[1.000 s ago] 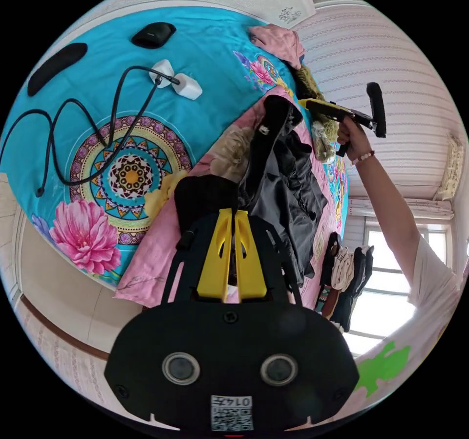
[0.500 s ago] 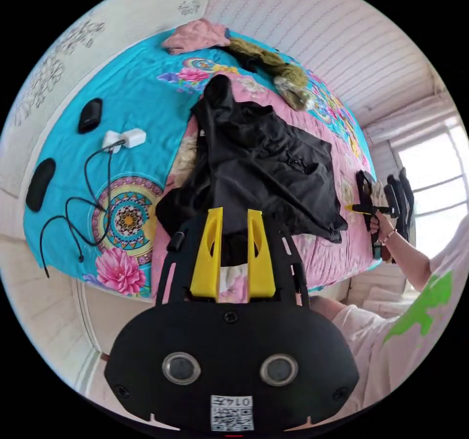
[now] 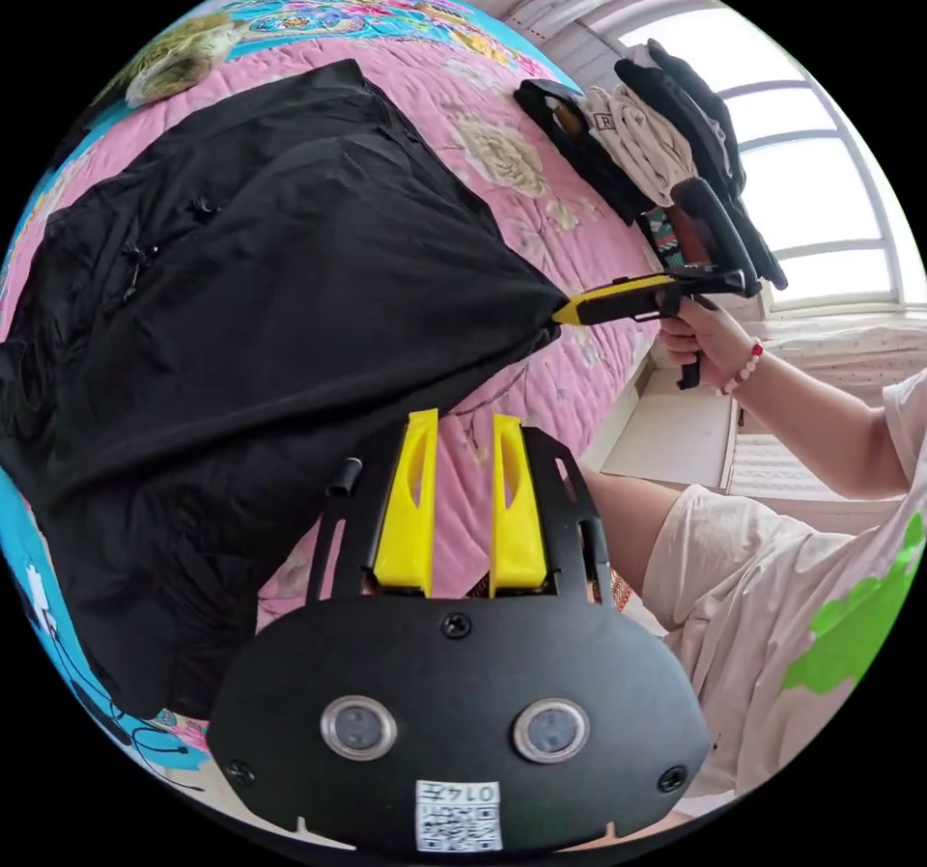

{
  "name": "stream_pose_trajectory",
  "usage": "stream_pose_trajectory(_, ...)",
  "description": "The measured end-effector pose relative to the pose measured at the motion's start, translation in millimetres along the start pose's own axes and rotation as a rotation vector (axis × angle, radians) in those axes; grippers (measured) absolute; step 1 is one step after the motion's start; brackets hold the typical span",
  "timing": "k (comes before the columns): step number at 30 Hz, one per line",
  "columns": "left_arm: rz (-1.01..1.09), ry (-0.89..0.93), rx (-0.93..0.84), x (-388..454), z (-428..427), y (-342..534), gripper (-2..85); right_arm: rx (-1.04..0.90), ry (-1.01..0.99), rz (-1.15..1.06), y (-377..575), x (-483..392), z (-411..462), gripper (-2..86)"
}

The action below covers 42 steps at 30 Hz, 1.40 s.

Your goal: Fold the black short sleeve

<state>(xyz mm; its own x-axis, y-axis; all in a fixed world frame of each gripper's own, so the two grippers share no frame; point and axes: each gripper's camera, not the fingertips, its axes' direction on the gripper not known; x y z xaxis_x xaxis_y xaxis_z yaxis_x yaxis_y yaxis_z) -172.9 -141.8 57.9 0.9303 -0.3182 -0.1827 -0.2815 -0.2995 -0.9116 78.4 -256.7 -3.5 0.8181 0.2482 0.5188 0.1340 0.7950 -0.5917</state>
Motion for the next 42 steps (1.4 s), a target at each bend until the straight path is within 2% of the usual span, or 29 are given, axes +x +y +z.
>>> stream_pose_trajectory(6, 0.06, -0.133, -0.001, 30.4, -2.6, -16.7, 8.3, -0.057, 0.007, 0.02, 33.0, 55.4, -33.9, 0.6)
stream_pose_trajectory(12, 0.032, -0.06, -0.022, 44.6, -3.2, -26.2, 8.2, -0.331, -0.048, 0.085, 54.5, 118.1, -21.6, 5.7)
stream_pose_trajectory(14, 0.029, -0.047, -0.009, 49.3, -11.5, -29.5, 8.2, -0.34, -0.031, 0.095, 62.1, 132.6, -28.4, 7.0)
stream_pose_trajectory(16, 0.024, -0.065, 0.012, 50.8, -22.8, -34.9, 8.2, -0.294, -0.048, 0.102, 64.5, 146.9, -41.8, 7.6)
stream_pose_trajectory(18, 0.023, -0.084, 0.054, 50.5, -39.0, -45.6, 8.2, -0.148, -0.049, 0.088, 60.9, 160.4, -67.0, 8.2)
stream_pose_trajectory(22, 0.058, -0.158, 0.112, 46.4, -72.2, -100.1, 8.6, 0.007, 0.001, 0.048, 53.8, 174.3, -89.9, 8.9)
stream_pose_trajectory(27, 0.14, -0.222, 0.079, 50.0, -88.0, -199.6, 9.1, 0.112, -0.081, 0.209, 74.2, 222.6, -104.1, 8.9)
stream_pose_trajectory(32, 0.248, -0.401, 0.005, 68.4, -77.6, -304.8, 9.5, 0.124, -0.167, 0.224, 112.1, 256.7, -123.2, 11.9)
stream_pose_trajectory(36, 0.291, -0.494, -0.098, 82.4, -52.7, -360.2, 11.1, 0.083, -0.078, 0.084, 120.1, 253.3, -125.8, 16.5)
stream_pose_trajectory(38, 0.314, -0.578, -0.089, 94.9, -43.6, -386.9, 11.8, 0.074, -0.079, 0.05, 120.3, 254.4, -123.8, 17.5)
stream_pose_trajectory(42, 0.335, -0.636, -0.095, 113.4, -25.3, -423.7, 11.0, 0.067, -0.077, 0.033, 122.4, 262.4, -119.4, 17.6)
